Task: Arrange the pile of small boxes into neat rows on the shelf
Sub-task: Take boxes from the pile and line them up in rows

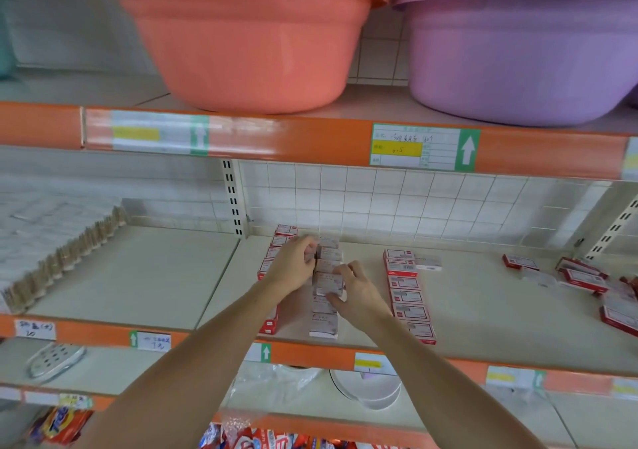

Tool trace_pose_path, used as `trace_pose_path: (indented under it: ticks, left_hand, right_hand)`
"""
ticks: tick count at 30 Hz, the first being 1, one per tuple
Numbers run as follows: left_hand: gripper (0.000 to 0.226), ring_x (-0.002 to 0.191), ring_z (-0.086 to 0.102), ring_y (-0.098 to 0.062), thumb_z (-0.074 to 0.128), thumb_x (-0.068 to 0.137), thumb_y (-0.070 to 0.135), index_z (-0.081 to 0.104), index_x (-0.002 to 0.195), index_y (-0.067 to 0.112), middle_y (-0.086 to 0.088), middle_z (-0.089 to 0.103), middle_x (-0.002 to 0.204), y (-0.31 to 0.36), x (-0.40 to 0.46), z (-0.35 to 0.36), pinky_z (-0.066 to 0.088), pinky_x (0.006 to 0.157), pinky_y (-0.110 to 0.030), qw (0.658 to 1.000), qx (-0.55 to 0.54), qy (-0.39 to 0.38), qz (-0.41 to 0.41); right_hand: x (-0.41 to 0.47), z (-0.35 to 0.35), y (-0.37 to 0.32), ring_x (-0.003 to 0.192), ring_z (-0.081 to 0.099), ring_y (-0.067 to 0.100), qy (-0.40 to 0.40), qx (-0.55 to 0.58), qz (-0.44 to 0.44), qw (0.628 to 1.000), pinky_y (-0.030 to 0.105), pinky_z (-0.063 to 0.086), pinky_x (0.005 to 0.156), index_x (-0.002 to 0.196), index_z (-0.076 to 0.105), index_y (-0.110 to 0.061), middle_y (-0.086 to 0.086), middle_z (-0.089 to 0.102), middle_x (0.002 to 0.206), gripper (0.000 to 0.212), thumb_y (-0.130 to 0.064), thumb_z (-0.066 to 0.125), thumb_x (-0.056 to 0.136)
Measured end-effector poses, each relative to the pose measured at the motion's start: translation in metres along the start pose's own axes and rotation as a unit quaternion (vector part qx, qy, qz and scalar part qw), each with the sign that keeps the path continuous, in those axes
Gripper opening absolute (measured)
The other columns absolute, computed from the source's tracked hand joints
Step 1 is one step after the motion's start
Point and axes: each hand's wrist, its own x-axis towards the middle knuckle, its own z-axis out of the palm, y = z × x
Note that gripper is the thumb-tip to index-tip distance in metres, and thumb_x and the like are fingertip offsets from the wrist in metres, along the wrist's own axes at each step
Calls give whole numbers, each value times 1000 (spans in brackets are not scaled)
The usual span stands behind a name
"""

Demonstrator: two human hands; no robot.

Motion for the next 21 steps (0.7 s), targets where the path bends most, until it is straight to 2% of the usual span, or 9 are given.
trace_pose_path:
  ticks: [3,7,11,15,17,19,21]
  left_hand:
    - [26,86,50,-8,57,91,0,61,115,7,4,53,101,-1,-3,-3,42,80,-17,1000,-3,2,1]
    - [27,91,53,-10,57,92,4,58,118,9,0,56,107,4,-4,-5,46,83,-20,1000,-1,-15,0]
    - [28,94,57,-17,59,90,7,58,118,10,-5,59,107,14,1,0,51,87,-34,999,20,-25,16]
    - [34,105,58,-18,59,92,10,55,125,11,-4,58,117,33,6,9,49,89,-29,999,26,-41,24]
    - [36,109,57,-18,58,94,16,52,129,13,-4,57,123,48,11,17,50,91,-31,997,36,-58,34]
    - [43,112,57,-23,57,95,26,47,136,16,-6,56,129,64,17,29,50,92,-39,991,89,-82,51]
    - [49,120,53,-28,55,96,33,43,142,18,-7,53,135,82,23,42,47,95,-43,980,153,-101,72]
  right_hand:
    - [-2,-1,-1,84,58,21,11,-5,1,1000,33,53,74,117,51,-14,-1,41,121,37,-30,69,89]
    - [-2,0,0,84,59,22,16,3,-8,1000,35,55,74,103,53,-15,-1,39,117,27,-30,71,88]
    - [-2,-1,2,81,60,22,30,16,-25,999,37,55,74,102,59,-12,1,44,115,20,-25,68,90]
    - [-8,-12,7,78,63,22,45,3,-35,998,39,55,67,110,62,-13,0,49,119,21,-25,60,93]
    - [-12,-24,15,86,63,22,60,-18,-26,998,35,54,68,117,60,-13,0,51,122,26,-25,58,94]
    - [-17,-40,27,102,60,22,80,-33,-5,996,31,51,76,123,59,-14,0,53,125,31,-25,57,94]
    - [-24,-59,45,117,53,23,87,-47,35,994,33,49,86,130,56,-15,1,52,131,37,-27,55,95]
